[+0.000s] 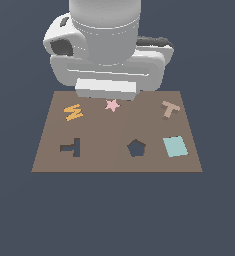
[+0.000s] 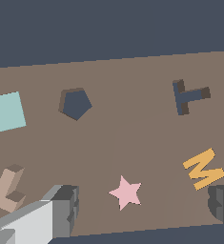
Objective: Insert a designated object into the corresponding slot on a board.
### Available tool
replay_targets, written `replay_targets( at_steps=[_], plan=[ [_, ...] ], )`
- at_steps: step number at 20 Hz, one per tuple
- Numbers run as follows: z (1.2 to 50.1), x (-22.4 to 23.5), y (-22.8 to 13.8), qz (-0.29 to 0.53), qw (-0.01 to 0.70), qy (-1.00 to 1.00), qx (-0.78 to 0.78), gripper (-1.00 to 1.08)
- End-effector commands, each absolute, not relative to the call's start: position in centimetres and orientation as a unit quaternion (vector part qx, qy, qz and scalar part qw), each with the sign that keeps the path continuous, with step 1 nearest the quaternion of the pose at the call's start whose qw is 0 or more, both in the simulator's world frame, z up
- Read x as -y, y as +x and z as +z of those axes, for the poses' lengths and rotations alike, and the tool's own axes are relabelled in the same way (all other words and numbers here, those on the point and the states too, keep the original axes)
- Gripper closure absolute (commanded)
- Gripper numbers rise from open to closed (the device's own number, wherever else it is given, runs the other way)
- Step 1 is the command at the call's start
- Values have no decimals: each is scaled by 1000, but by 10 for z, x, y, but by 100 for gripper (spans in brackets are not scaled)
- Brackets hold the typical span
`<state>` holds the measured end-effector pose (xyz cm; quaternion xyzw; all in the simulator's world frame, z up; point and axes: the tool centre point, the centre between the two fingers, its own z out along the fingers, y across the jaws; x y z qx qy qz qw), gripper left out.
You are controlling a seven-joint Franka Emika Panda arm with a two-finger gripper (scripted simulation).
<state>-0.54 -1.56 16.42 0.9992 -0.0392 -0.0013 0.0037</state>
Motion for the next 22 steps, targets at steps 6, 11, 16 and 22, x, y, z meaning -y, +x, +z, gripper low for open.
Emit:
replay_targets(
  at_steps=[6, 11, 16, 22],
  plan=[
    [143, -18, -21, -1, 3, 997, 76, -92],
    [123, -51, -33, -1, 2, 994, 112, -92],
    [100, -90, -43, -1, 2, 988, 154, -92],
    [77, -130, -49, 0, 1, 981, 195, -92]
  ],
)
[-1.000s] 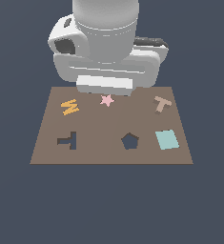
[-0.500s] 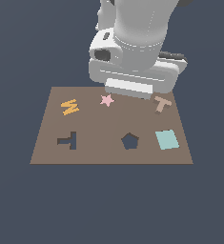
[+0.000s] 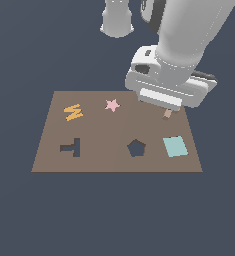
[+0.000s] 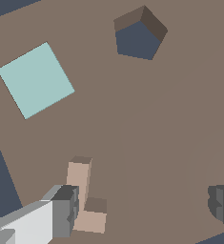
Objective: Insert a designated object into the corresponding slot on a board.
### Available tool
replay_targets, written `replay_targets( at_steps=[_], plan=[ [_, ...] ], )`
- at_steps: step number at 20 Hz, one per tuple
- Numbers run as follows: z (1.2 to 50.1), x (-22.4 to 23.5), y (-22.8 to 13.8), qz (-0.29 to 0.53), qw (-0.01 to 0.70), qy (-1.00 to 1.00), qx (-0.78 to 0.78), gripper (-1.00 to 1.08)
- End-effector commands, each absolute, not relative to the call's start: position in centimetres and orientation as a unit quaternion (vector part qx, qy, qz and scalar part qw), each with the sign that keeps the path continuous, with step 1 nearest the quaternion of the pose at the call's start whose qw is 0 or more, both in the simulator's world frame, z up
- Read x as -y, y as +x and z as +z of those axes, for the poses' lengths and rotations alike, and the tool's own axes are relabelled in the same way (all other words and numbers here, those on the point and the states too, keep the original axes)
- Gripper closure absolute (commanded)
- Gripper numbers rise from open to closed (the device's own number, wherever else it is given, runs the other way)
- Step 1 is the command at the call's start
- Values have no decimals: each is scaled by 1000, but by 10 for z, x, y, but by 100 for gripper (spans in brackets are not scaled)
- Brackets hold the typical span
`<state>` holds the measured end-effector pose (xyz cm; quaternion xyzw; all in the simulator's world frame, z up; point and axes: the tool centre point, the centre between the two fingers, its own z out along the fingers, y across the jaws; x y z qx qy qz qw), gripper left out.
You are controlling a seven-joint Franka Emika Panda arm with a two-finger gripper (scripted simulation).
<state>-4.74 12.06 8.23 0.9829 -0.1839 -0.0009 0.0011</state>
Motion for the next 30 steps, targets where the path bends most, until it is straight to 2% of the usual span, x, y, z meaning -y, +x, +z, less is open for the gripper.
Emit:
replay_targets(
  at_steps=[1, 12, 28, 29, 30],
  plan=[
    [74, -135, -49, 0, 1, 980, 200, -92],
    [52, -174, -49, 0, 0, 971, 239, -92],
    [30, -177, -48, 0, 0, 970, 242, -92],
    [30, -177, -48, 0, 0, 970, 242, 108],
    [30, -177, -48, 0, 0, 970, 242, 108]
  ],
)
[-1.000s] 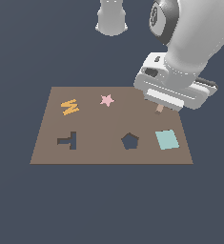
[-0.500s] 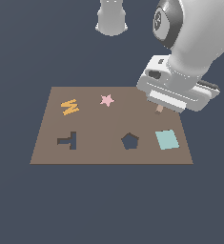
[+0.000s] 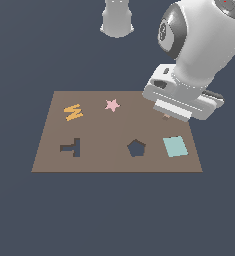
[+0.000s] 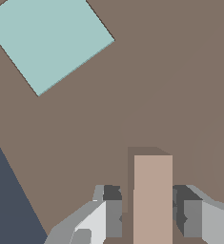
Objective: Insert a designated object into the corresponding slot on a board.
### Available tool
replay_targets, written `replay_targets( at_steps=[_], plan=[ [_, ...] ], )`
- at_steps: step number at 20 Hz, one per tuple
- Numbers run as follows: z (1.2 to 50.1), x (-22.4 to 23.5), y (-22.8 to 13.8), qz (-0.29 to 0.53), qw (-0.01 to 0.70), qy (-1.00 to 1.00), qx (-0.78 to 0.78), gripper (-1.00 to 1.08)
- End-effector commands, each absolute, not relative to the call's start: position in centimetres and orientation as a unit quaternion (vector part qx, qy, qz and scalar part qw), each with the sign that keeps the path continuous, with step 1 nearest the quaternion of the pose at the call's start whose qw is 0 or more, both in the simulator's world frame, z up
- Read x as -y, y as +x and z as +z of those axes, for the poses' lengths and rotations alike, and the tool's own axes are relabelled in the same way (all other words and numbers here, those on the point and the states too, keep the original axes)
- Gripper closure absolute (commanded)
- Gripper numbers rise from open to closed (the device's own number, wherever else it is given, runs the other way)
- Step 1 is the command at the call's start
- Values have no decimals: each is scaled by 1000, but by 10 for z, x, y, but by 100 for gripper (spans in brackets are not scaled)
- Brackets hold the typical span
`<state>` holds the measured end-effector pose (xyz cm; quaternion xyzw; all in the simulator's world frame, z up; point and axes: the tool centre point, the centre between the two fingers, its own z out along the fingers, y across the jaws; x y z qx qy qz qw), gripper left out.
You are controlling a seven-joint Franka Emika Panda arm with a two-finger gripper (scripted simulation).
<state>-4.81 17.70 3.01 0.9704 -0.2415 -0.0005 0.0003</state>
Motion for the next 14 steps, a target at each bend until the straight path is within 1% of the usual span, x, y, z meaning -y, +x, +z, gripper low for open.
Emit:
replay_targets(
  at_steps=[1, 14],
  plan=[
    [30, -177, -48, 0, 0, 970, 242, 108],
    [33, -177, -48, 0, 0, 970, 242, 108]
  ],
)
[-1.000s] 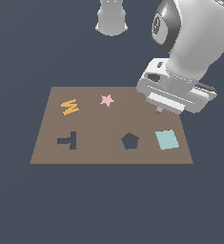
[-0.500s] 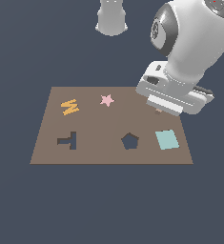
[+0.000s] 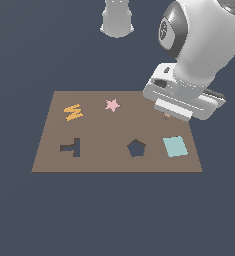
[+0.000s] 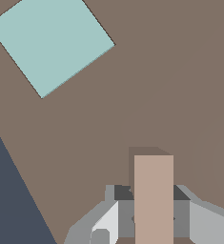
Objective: Insert a designated object into the corresponding slot on a board.
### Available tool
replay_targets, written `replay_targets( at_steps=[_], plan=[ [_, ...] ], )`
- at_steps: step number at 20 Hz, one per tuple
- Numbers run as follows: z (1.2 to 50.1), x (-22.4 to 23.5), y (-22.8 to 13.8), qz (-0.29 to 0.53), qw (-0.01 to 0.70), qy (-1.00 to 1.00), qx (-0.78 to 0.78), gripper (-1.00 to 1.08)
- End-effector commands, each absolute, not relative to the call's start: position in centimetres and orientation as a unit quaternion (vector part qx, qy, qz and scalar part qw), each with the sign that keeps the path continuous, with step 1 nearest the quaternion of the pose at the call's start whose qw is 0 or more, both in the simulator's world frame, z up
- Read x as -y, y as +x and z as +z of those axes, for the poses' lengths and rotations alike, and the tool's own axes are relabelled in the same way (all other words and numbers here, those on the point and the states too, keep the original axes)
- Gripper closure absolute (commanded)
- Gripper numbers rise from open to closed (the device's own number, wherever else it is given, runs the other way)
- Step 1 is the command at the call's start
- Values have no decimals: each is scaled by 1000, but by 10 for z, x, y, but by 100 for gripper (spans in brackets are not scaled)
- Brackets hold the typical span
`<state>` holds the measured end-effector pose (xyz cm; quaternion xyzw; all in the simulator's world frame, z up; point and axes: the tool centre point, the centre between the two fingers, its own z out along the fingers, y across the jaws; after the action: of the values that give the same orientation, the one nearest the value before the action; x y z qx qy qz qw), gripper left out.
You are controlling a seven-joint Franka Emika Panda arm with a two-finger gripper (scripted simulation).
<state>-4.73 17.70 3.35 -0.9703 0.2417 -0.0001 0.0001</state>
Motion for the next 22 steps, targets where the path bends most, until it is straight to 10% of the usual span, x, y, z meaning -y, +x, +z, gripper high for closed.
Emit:
replay_targets(
  at_steps=[1, 22],
  plan=[
    [33, -177, -47, 0, 0, -970, -242, 108],
    [37, -45, 52, 0, 1, -891, -454, 108]
  ],
)
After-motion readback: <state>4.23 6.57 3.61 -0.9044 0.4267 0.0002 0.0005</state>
